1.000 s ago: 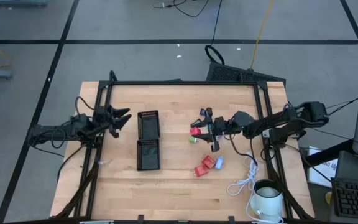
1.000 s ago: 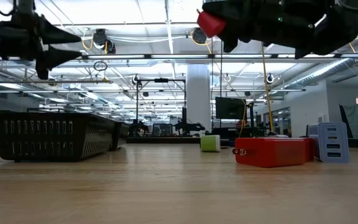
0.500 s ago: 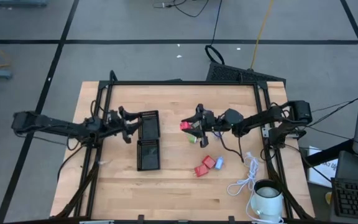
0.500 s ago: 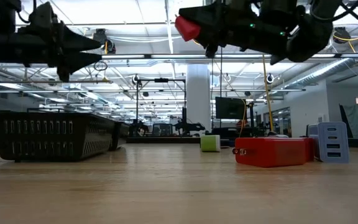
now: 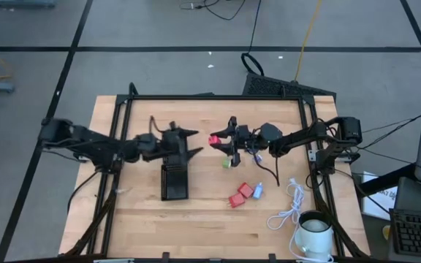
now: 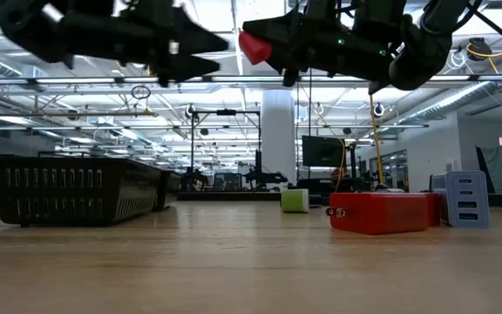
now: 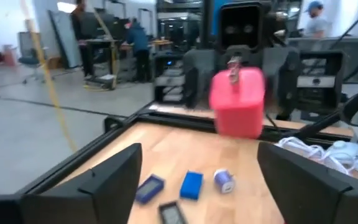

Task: Pick & Place Office items
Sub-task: Put the pink charger adapter into the top black bin

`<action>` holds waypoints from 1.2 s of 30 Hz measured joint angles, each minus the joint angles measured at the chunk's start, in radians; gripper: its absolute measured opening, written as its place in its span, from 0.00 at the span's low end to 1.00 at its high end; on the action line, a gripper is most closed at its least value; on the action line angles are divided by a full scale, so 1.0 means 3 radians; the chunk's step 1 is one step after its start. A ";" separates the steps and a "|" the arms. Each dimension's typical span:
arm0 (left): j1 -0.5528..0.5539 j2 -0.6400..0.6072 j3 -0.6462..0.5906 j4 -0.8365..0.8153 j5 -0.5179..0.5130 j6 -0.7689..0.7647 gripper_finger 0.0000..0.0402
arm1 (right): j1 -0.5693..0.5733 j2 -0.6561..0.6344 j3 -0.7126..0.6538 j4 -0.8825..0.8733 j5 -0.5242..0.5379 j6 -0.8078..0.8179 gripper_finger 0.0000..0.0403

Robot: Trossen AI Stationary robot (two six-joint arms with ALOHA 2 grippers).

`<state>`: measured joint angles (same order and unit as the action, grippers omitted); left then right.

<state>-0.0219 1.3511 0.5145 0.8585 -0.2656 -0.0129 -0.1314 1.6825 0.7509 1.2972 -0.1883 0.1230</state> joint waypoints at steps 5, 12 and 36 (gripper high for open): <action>-0.0001 0.0413 0.0440 -0.0010 0.0100 0.0039 0.88 | 0.0006 -0.0008 0.0000 0.0014 -0.0063 0.0016 0.37; -0.0001 0.0629 0.0673 -0.0018 0.0161 -0.0002 0.89 | 0.0048 -0.0013 0.0000 0.0064 -0.0198 0.0054 0.37; -0.0001 0.0629 0.0675 0.0109 0.0376 -0.0439 0.37 | 0.0079 -0.0018 0.0005 0.0003 -0.0241 -0.0048 0.37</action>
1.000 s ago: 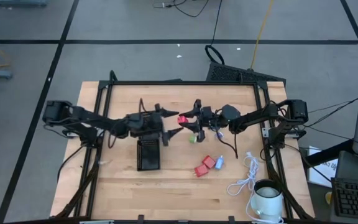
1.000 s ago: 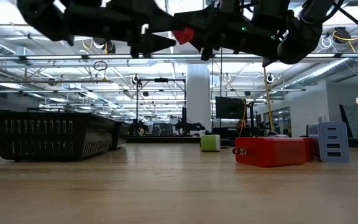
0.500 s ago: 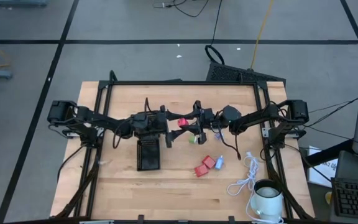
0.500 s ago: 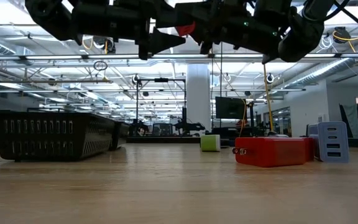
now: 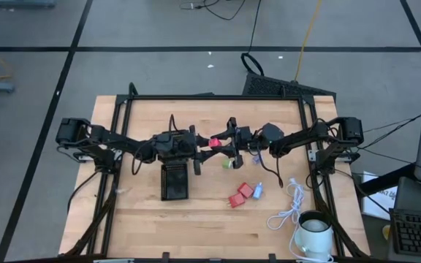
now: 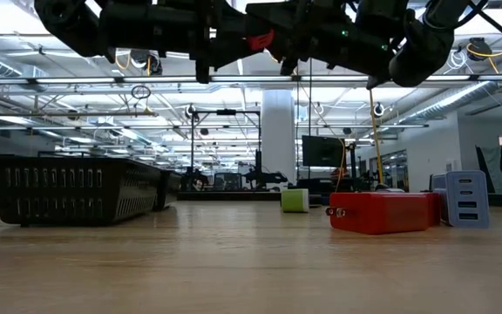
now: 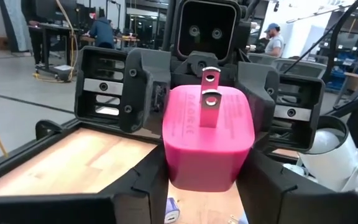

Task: Pick & Place Office items
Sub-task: Put the pink charger adapter into the top black bin

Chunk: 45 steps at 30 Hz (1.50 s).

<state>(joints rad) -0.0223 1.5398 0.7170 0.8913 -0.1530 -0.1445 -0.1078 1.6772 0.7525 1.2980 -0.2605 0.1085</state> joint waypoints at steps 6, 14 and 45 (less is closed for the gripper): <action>-0.0030 -0.0051 0.0000 -0.0082 -0.0014 0.0250 0.37 | -0.0024 -0.0040 -0.0007 -0.0204 -0.0022 0.0186 0.53; -0.0156 -0.0605 -0.0053 -0.0739 -0.0654 0.0395 0.37 | -0.0246 -0.0822 -0.0114 -0.1518 -0.0015 0.0112 0.75; -0.0375 -0.1003 -0.1783 -0.1160 -0.2373 -0.0947 0.37 | -0.0320 -0.1485 -0.0842 -0.1671 0.0706 -0.0140 0.75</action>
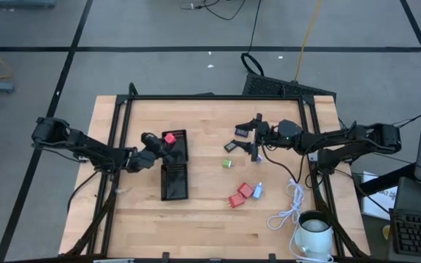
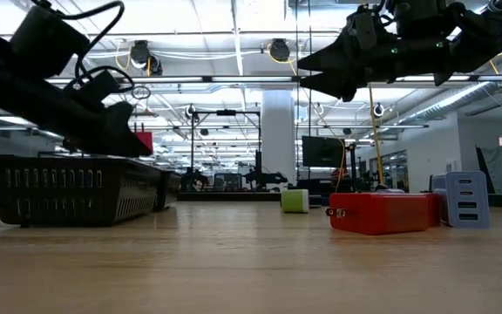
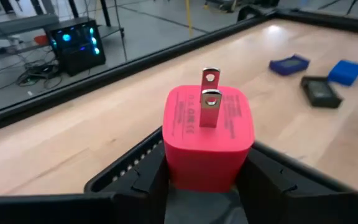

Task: Pick & Place Office items
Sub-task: Put the pink charger adapter into the top black bin, then put the violet white charger adapter into the top black bin

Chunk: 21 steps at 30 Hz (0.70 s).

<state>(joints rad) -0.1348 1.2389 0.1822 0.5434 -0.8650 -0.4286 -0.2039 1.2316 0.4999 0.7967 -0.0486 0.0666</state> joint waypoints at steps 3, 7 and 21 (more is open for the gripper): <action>0.0064 0.0090 0.0000 0.0009 0.0016 0.0000 0.37 | 0.0000 0.0000 0.0000 0.0000 0.0000 -0.0001 0.73; 0.0164 0.0190 0.0000 0.0008 0.0135 -0.0069 0.37 | 0.0000 0.0000 0.0001 0.0000 0.0000 -0.0001 0.72; 0.0304 0.0257 0.0001 -0.0006 0.0256 -0.0263 0.62 | 0.0001 0.0000 0.0004 -0.0001 0.0000 0.0000 0.71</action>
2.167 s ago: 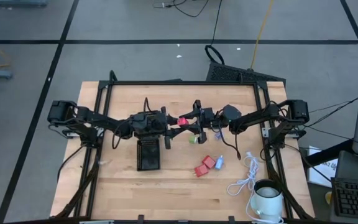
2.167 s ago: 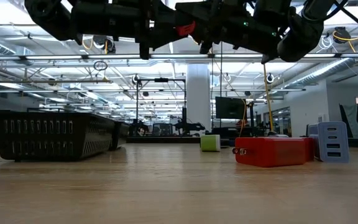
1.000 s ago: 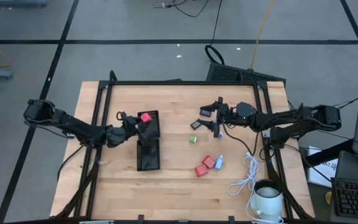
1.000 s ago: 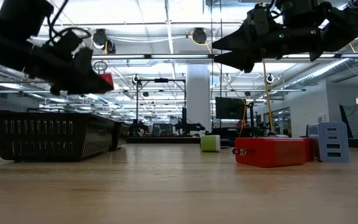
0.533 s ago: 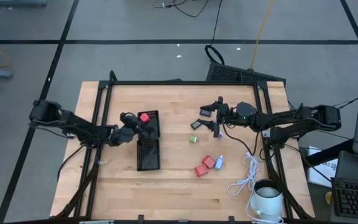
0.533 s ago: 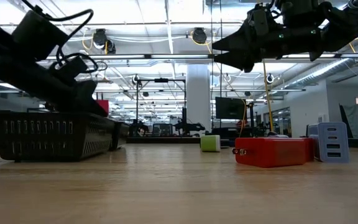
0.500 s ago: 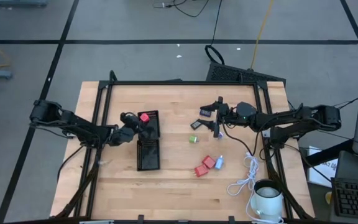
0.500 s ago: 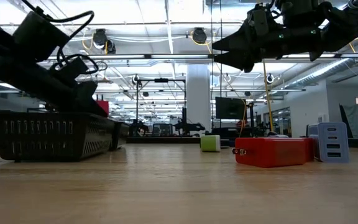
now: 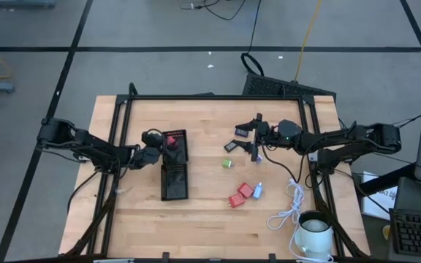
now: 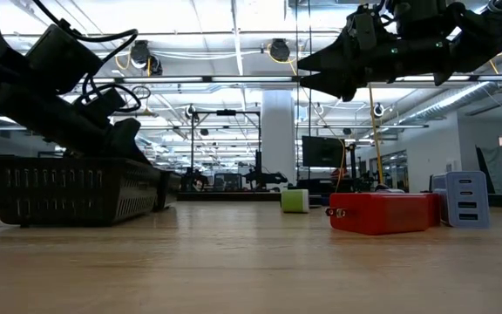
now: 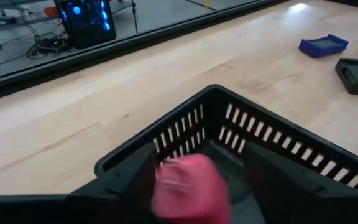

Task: Pick & Place Office items
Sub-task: Put the violet white charger adapter into the top black bin

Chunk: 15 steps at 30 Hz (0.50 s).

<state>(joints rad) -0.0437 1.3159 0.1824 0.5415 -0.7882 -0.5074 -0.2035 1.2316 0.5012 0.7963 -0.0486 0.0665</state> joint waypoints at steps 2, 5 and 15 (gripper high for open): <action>-0.0001 0.0000 0.0000 0.0000 0.0002 0.0007 0.65 | 0.0000 0.0000 0.0001 0.0000 0.0000 -0.0001 0.71; -0.0001 0.0000 0.0000 0.0001 0.0005 0.0030 0.68 | 0.0000 0.0000 0.0001 0.0000 0.0000 0.0000 0.71; -0.0001 -0.0265 0.0029 0.0046 0.0007 0.0224 0.68 | 0.0000 -0.0001 0.0002 -0.0102 0.0000 0.0000 0.71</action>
<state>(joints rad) -0.0441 1.2365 0.1910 0.5553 -0.7861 -0.4402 -0.2035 1.2312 0.5018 0.7658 -0.0487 0.0665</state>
